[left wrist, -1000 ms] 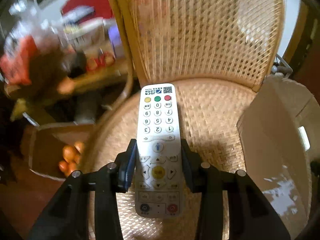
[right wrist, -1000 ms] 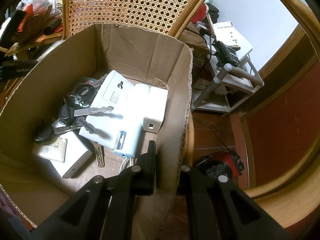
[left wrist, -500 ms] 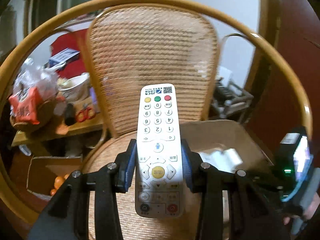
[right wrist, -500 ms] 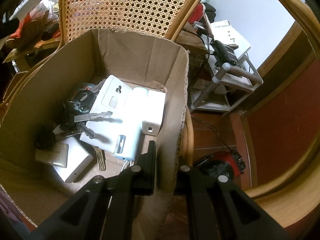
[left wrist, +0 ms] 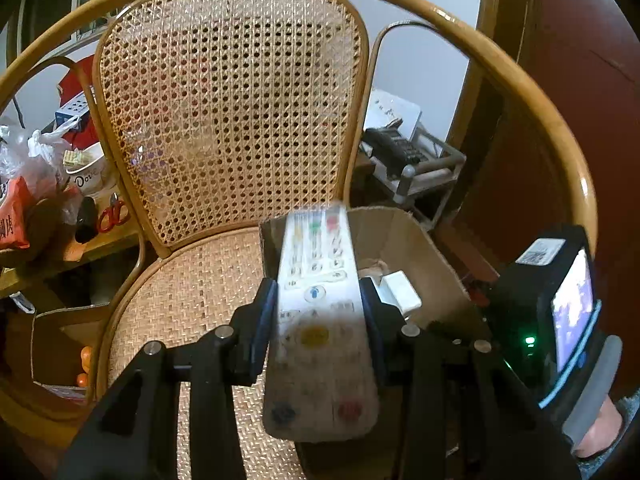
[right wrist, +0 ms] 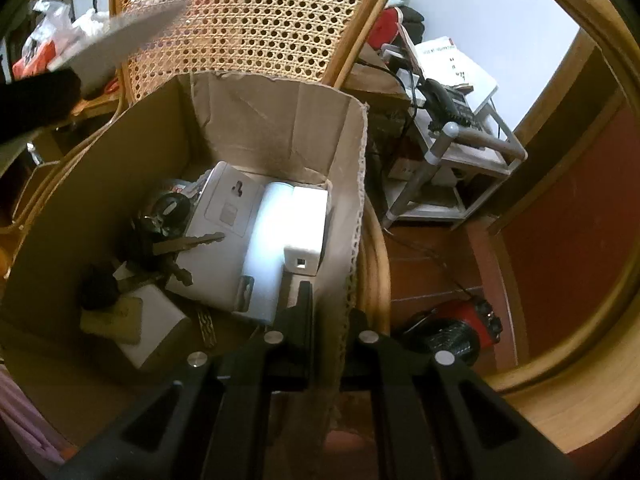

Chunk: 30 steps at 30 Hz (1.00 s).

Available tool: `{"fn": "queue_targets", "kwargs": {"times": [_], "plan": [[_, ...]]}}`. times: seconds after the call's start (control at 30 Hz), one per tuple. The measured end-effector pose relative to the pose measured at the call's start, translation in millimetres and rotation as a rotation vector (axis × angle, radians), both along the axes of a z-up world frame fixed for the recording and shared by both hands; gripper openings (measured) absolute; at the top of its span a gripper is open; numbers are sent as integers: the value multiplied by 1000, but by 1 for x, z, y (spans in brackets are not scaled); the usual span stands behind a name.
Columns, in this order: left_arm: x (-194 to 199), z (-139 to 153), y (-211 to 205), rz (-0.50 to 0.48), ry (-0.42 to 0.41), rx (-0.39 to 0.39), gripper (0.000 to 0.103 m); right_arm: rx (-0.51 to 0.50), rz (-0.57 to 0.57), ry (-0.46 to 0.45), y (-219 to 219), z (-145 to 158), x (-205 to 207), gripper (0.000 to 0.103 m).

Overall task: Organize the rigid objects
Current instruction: 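Lower the remote into the box with the left tool and release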

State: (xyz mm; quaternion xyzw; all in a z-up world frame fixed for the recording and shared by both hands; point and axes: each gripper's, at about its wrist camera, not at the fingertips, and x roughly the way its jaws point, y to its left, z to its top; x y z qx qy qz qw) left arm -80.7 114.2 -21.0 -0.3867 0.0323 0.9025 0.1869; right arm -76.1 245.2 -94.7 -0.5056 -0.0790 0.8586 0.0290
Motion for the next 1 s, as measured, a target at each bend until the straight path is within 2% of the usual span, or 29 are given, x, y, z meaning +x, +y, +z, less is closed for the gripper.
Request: {"fn": "queue_targets", "kwargs": {"times": [0.07,0.1,0.17,0.37,0.6,0.7,0.77,0.8,0.83,0.87,0.9,0.93,1.0], "plan": [[-2,-5,0,-7,-16,4,22,3,0,-3,1,-1,-1,9],[-3,-7,1,-18,-32,5,17,5,1,-5,1,-2,-1,9],[-5,-11,4,-33,-54,-3,18,9,7,-10,0,-4,-1,9],[-2,-12,6,-49,-45,-15,19,29,7,-10,-1,-4,-1,9],[2,-8,1,-102,-52,15,23,28,6,-11,1,-4,-1,9],[8,-2,-5,-100,-19,6,32,27,5,-11,0,-4,-1,9],[13,3,-10,-103,3,12,45,28,7,-10,0,-4,-1,9],[16,7,-15,-108,20,26,57,29,6,-8,0,-4,0,9],[20,11,-19,-109,38,45,64,33,7,-4,0,-4,0,9],[22,13,-23,-108,50,56,66,36,7,-1,0,-4,0,9],[26,17,-26,-112,65,57,72,37,7,2,-1,-3,0,9],[29,20,-29,-110,77,47,80,37,6,3,-1,-3,0,9],[35,24,-34,-83,111,11,88,40,6,2,-2,-4,0,9]]}}
